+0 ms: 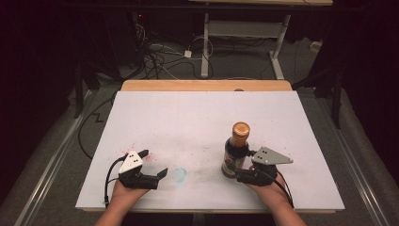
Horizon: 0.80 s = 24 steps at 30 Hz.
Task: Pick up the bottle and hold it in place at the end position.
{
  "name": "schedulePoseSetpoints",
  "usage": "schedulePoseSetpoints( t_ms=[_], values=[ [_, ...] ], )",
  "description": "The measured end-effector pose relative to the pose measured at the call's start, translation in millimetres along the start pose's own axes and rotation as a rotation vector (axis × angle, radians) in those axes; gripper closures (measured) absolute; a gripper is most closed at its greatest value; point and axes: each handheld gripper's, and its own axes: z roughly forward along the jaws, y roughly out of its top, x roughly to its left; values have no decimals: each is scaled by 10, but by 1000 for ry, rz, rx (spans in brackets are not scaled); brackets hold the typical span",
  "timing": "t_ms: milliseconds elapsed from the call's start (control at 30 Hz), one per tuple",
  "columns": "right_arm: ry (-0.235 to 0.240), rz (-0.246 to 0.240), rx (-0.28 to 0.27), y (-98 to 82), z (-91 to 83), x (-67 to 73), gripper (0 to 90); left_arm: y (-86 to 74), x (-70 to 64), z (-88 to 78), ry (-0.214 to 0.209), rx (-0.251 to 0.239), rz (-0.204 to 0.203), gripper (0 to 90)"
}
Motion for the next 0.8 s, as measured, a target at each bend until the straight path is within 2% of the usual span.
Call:
schedulePoseSetpoints(
  t_ms=[200, 333, 733, 800],
  values=[
    [-9, -3, 8, 46, 42, 17, 330, -1, 0, -2, -3, -3, 1, 0],
    [-13, 13, 5, 106, 165, -5, 332, -2, 2, -4, -7, -4, -1, 0],
    [-48, -8, -21, 406, 690, -112, 328, -6, 3, -10, -11, -12, 2, 0],
    [-56, 9, -31, 450, 781, -154, 328, -7, 2, -11, -11, -13, 3, 0]
  ],
)
